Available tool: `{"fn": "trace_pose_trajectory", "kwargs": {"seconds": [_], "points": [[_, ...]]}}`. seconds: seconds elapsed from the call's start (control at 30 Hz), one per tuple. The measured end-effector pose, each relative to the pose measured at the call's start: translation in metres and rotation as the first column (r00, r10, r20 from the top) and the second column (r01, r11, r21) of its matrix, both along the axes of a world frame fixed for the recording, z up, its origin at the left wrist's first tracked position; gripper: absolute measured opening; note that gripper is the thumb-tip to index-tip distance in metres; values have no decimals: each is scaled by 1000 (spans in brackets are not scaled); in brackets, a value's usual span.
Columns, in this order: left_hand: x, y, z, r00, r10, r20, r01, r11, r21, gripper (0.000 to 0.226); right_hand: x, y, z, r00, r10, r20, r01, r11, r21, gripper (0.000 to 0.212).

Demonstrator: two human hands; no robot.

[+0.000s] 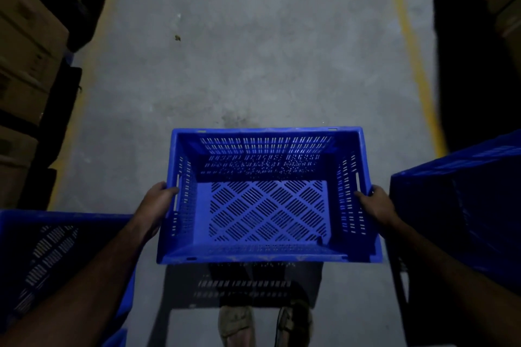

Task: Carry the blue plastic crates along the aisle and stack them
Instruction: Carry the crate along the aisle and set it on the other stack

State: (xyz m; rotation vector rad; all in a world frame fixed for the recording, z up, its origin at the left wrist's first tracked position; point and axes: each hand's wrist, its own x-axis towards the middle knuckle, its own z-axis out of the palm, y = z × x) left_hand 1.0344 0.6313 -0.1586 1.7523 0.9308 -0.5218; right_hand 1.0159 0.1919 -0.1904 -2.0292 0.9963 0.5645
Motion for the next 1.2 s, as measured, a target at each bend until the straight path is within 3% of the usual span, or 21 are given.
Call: {"fn": "trace_pose_trajectory", "kwargs": {"seconds": [0.17, 0.23, 0.3, 0.4, 0.5, 0.6, 0.9, 1.1, 1.2], "points": [[-22, -14, 41, 998, -31, -55, 29, 999, -40, 24, -21, 14, 43, 999, 40, 18, -40, 999, -4, 50], [-33, -26, 64, 997, -45, -60, 43, 998, -40, 10, -34, 24, 71, 999, 36, 34, -36, 999, -1, 51], [-48, -40, 88, 996, -60, -63, 57, 998, -35, 23, -49, 34, 99, 998, 39, 54, -40, 999, 14, 46], [-73, -57, 123, 982, -175, -72, 171, 983, -66, 18, -78, 51, 140, 992, 11, 122, -19, 998, 65, 35], [-103, -70, 158, 950, -310, -37, 306, 947, -99, 37, -114, 69, 183, 986, -56, 157, 33, 989, 144, 28], [-136, -85, 201, 910, -415, 3, 412, 903, -121, 40, -155, 87, 232, 972, -136, 194, 90, 969, 229, 29], [-209, -122, 292, 838, -534, 113, 546, 825, -144, 38, -262, 111, 326, 946, -19, 322, -39, 984, 172, 41], [-265, -163, 323, 811, -551, 196, 581, 800, -153, 15, -318, 99, 362, 930, 30, 365, -79, 989, 122, 44], [-295, -189, 333, 797, -560, 225, 593, 796, -119, 22, -349, 86, 373, 910, 45, 412, -77, 995, 61, 46]]}}
